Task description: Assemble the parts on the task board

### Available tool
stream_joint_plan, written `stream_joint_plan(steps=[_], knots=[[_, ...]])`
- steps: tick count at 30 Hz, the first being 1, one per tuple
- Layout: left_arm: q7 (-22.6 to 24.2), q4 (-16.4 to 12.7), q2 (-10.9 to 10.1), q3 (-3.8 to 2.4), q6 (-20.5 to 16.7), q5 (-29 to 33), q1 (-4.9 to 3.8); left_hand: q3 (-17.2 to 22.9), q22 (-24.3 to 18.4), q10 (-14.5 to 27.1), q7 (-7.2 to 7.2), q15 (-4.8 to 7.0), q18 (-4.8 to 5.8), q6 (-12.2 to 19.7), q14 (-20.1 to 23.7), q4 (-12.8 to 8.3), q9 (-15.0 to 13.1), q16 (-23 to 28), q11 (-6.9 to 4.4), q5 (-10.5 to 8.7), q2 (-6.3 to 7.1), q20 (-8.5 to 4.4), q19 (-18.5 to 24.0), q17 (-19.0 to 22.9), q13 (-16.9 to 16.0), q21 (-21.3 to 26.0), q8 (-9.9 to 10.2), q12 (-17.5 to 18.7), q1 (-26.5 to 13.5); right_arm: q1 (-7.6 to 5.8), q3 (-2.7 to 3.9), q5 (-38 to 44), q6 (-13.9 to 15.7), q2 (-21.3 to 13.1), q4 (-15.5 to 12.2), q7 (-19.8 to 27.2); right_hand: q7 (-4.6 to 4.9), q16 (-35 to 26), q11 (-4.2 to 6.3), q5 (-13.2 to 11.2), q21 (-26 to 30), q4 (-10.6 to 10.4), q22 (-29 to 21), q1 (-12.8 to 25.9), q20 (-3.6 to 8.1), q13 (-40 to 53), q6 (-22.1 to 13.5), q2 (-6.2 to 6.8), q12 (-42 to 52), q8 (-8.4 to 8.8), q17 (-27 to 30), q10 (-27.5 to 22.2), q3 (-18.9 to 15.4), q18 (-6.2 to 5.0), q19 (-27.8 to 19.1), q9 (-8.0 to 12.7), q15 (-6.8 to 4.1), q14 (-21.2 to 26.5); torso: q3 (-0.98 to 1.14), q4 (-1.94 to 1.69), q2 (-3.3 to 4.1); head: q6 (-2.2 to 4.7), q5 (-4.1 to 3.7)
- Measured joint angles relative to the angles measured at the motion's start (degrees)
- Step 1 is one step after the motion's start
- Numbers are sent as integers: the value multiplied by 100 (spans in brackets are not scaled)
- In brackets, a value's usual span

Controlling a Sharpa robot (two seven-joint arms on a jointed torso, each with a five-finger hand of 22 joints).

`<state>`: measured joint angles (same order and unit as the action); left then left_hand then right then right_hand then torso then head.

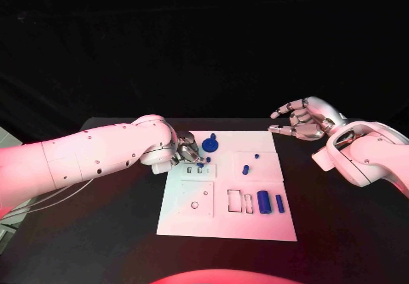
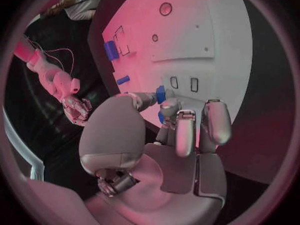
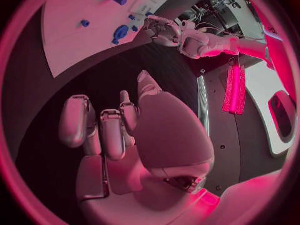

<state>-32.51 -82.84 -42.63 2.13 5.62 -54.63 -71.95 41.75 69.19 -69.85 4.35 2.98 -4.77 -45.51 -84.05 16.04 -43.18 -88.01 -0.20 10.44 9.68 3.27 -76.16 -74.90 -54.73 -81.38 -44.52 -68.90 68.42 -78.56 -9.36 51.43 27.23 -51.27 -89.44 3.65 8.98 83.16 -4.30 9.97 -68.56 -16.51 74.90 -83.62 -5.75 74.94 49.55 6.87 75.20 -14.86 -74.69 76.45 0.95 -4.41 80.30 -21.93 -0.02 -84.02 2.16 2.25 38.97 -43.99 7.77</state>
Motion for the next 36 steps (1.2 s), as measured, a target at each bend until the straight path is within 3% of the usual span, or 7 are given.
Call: stream_joint_plan(steps=[11,27,28,36], knots=[[-22,-176,-84,109,-332,-197,48,1,68,-94,-28,-1,0,-31,0,-1,-2,-23,-11,0,48,-21,-25,-5,-90,-29,0,-72,-58,24,-2,26,-26,-7,7,-1,19,0,0,0,0,0,5,0,0,0,-19,0,0,0,0,0,0,0,0,-6,0,0,2,7,1,-50,53],[-27,-371,-167,140,-867,-758,248,18,227,-215,-47,40,0,-52,0,14,-119,-68,-51,-1,81,-37,-148,-4,-232,-110,-29,-179,-172,32,-3,41,-32,-9,19,4,19,0,0,0,22,0,3,0,-21,0,-19,0,0,-22,4,1,0,1,-20,-5,0,0,0,21,3,-82,86],[-27,-375,-168,140,-888,-788,258,308,227,-215,-47,40,0,-89,0,-276,-119,-68,-51,-13,114,-29,-156,-4,-240,-110,-29,-182,-206,32,-3,42,-32,-8,21,4,19,0,0,0,22,0,3,0,-21,0,-19,0,0,-22,1,1,0,1,-20,-5,0,0,0,21,3,-82,86],[-60,-379,-169,145,-901,-908,289,348,236,-256,-46,39,-1,-91,0,-285,-119,-67,-52,-17,152,-49,-176,-3,-236,-110,-57,-183,-288,32,-2,51,-32,-4,21,6,19,0,-21,0,22,0,3,0,-21,-1,-19,0,0,-22,-4,-20,0,0,-20,-5,0,0,-2,24,12,-97,87]])
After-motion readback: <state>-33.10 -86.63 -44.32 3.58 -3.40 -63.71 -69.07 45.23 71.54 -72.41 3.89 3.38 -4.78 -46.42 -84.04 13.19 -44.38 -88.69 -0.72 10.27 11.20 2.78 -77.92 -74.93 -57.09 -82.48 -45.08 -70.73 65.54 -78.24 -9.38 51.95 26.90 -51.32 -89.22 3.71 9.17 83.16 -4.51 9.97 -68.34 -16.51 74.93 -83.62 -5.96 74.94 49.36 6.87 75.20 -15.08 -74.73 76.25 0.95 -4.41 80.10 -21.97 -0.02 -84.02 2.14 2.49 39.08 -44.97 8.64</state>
